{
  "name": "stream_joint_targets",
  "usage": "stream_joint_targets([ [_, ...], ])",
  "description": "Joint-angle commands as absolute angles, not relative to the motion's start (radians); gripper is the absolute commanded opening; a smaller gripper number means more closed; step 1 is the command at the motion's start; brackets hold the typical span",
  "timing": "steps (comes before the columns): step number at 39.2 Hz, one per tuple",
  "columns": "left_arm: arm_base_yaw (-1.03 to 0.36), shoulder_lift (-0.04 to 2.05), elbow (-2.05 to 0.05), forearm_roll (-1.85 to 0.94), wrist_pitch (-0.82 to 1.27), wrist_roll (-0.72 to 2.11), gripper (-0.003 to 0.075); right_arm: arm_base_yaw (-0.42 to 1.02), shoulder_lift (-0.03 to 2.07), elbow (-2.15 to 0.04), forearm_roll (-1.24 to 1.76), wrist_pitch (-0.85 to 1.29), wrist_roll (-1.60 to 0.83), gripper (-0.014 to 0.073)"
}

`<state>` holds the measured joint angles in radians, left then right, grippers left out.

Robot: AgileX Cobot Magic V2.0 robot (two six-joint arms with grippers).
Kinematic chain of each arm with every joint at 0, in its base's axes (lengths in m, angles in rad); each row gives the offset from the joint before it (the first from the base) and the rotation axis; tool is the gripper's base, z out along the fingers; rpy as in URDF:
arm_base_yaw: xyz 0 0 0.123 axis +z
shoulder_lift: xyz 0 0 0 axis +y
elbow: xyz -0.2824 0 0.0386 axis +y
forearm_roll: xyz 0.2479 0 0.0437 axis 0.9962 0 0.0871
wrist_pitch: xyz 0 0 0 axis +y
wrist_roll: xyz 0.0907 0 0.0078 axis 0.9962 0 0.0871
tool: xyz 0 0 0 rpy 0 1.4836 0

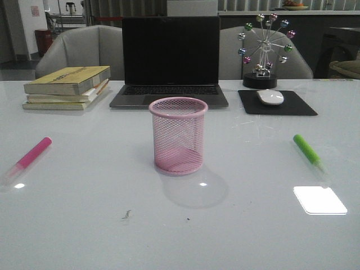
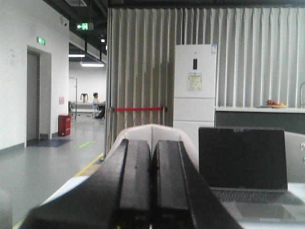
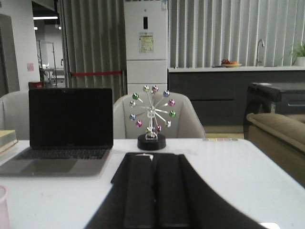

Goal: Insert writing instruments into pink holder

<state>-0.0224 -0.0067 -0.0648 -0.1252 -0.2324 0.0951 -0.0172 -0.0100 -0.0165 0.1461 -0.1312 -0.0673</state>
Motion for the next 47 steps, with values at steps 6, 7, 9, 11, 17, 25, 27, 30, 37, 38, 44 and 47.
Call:
stream_joint_targets([
  [6, -0.029, -0.023, -0.246, -0.124, -0.21, 0.083, 0.0092, -0.014, -0.022, -0.246, 0.146, -0.108, -0.07, 0.005],
  [7, -0.029, -0.023, -0.262, -0.124, -0.208, 0.083, 0.0092, -0.014, -0.017, -0.271, 0.146, -0.092, -0.07, 0.005],
  [9, -0.029, -0.023, -0.288, -0.124, -0.208, 0.083, 0.0092, -0.014, -0.006, -0.31, 0.146, -0.078, -0.07, 0.005],
  [11, -0.029, -0.021, -0.314, -0.124, -0.208, 0.083, 0.0092, -0.014, 0.015, -0.345, 0.146, -0.074, -0.07, 0.005],
  [17, -0.029, 0.022, -0.391, -0.124, -0.206, 0.083, 0.0092, -0.014, 0.096, -0.434, 0.146, -0.074, -0.07, 0.005],
  [25, -0.029, 0.177, -0.492, -0.122, -0.188, 0.083, 0.0092, -0.014, 0.25, -0.53, 0.146, 0.024, -0.07, 0.005],
  [27, -0.029, 0.226, -0.516, -0.122, -0.168, 0.083, 0.0092, -0.014, 0.295, -0.552, 0.146, 0.053, -0.07, 0.005],
  [30, -0.029, 0.302, -0.556, -0.122, -0.119, 0.083, 0.0092, -0.014, 0.363, -0.578, 0.146, 0.057, -0.07, 0.005],
  [37, -0.029, 0.483, -0.64, -0.122, -0.064, 0.083, 0.0092, -0.014, 0.49, -0.618, 0.146, 0.006, -0.07, 0.005],
  [38, -0.029, 0.506, -0.651, -0.122, -0.064, 0.083, 0.0092, -0.014, 0.502, -0.619, 0.146, 0.0, -0.07, 0.005],
  [44, -0.029, 0.616, -0.685, -0.122, -0.063, 0.083, 0.0092, -0.014, 0.58, -0.62, 0.146, 0.013, -0.07, 0.005],
  [47, -0.029, 0.664, -0.686, -0.122, -0.053, 0.083, 0.0092, -0.014, 0.614, -0.62, 0.146, 0.027, -0.07, 0.005],
])
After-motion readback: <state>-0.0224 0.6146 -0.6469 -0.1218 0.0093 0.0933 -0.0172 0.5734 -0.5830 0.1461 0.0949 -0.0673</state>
